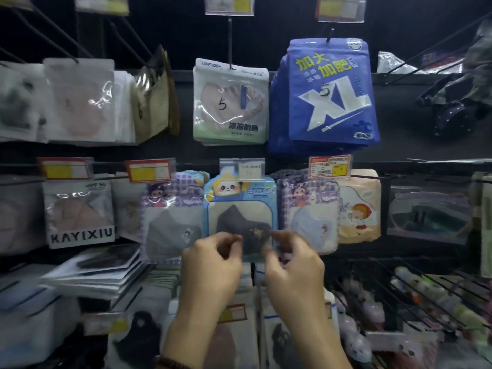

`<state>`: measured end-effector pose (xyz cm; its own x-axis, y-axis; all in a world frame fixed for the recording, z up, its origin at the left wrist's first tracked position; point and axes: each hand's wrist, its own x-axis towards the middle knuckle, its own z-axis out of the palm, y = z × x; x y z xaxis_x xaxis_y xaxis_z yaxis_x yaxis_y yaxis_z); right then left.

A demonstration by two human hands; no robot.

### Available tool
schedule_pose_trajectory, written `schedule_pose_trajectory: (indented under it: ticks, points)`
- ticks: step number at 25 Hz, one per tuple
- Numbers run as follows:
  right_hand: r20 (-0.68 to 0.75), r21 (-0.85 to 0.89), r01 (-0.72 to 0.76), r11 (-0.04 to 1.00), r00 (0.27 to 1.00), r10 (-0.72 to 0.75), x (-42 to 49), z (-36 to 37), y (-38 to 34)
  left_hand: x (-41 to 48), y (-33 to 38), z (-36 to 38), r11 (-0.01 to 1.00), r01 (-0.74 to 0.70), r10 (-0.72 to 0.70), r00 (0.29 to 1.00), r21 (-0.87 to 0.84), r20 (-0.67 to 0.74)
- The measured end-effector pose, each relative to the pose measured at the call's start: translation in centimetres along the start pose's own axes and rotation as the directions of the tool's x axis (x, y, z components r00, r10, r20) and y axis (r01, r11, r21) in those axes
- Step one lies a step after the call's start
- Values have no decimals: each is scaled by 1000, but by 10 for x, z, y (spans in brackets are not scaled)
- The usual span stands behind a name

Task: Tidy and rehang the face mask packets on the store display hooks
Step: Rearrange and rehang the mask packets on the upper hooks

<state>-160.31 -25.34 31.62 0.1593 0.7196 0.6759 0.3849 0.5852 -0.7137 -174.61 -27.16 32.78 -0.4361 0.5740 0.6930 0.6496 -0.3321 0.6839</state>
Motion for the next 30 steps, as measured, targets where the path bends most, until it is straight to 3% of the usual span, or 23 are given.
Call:
schedule_pose_trajectory:
  ticks: [3,6,12,20,25,30]
  points:
    - [171,50,120,991,977,-127,-19,46,-32,15,-33,-49,999,17,-13,996,42,-87]
    - [273,82,123,989,952,-141,-29,82,-55,41,-67,-87,991,51,-34,991,126,-129]
    - [393,-1,-10,1000,919,10,-34,129,-73,74,-95,-112,945,169,-194,979,281,62]
    - [348,-63,-287,956,891,291,-21,159,-76,85,-107,-106,960,241,-267,939,141,215]
    - [282,-142,-303,942,900,332,-19,166,-77,94,-108,-108,961,269,-276,940,61,202]
    - [246,-293,-209,933,927,285,-32,158,-88,93,-119,-122,978,109,-123,990,179,71]
